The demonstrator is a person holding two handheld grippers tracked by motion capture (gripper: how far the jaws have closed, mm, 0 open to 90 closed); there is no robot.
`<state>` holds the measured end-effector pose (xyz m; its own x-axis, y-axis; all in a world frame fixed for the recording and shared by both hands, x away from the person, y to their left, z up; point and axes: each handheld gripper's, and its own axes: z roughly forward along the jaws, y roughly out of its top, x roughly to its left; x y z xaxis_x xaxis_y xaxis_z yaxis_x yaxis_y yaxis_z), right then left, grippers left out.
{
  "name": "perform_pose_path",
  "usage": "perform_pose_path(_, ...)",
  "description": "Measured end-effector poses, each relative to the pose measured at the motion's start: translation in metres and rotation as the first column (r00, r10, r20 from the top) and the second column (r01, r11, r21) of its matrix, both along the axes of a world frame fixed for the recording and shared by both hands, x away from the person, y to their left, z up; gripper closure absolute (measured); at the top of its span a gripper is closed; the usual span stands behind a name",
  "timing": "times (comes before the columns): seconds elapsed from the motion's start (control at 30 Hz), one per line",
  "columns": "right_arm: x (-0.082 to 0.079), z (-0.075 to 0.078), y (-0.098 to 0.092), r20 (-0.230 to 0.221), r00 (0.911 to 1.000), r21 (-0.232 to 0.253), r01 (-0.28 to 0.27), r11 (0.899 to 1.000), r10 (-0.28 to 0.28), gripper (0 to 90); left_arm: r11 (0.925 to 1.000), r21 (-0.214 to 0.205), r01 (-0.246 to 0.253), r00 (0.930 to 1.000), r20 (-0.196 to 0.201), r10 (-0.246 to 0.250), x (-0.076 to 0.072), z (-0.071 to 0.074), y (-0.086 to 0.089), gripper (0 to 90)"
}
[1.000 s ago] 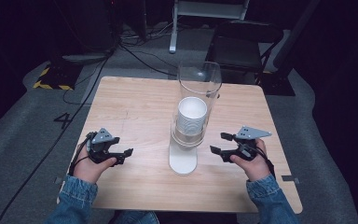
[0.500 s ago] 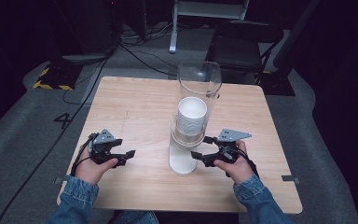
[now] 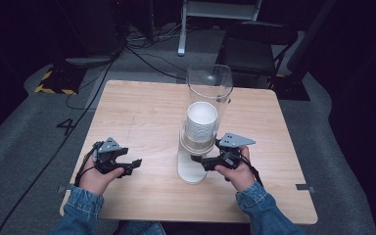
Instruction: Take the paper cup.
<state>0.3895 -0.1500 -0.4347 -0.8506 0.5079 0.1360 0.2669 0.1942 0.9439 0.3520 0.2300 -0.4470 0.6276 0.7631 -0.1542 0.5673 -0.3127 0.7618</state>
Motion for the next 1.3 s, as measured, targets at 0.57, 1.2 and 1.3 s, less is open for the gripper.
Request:
perform_pose_path(0.57,0.0008,-0.0008,0.0088,0.071,0.9975,0.044,-0.006,0.999,0.003,28.9,0.9999,0.004,-0.011,0.9998,-0.016,0.011,-0.0020,-0.0064,0.0008,27.8)
perform_pose_path(1.2,-0.0004,-0.0070,0.0083,0.095,0.9955,0.030,-0.006,1.000,0.003,30.5,0.9997,-0.010,-0.023,0.9994,-0.025,0.022,-0.0013,-0.0078,0.0049,28.4)
perform_pose_path(1.3,-0.0005,-0.0075,0.0082,0.098,0.9952,0.031,-0.007,0.999,0.003,30.5,0.9997,-0.011,-0.023,0.9994,-0.027,0.023,-0.0011,-0.0080,0.0051,28.4)
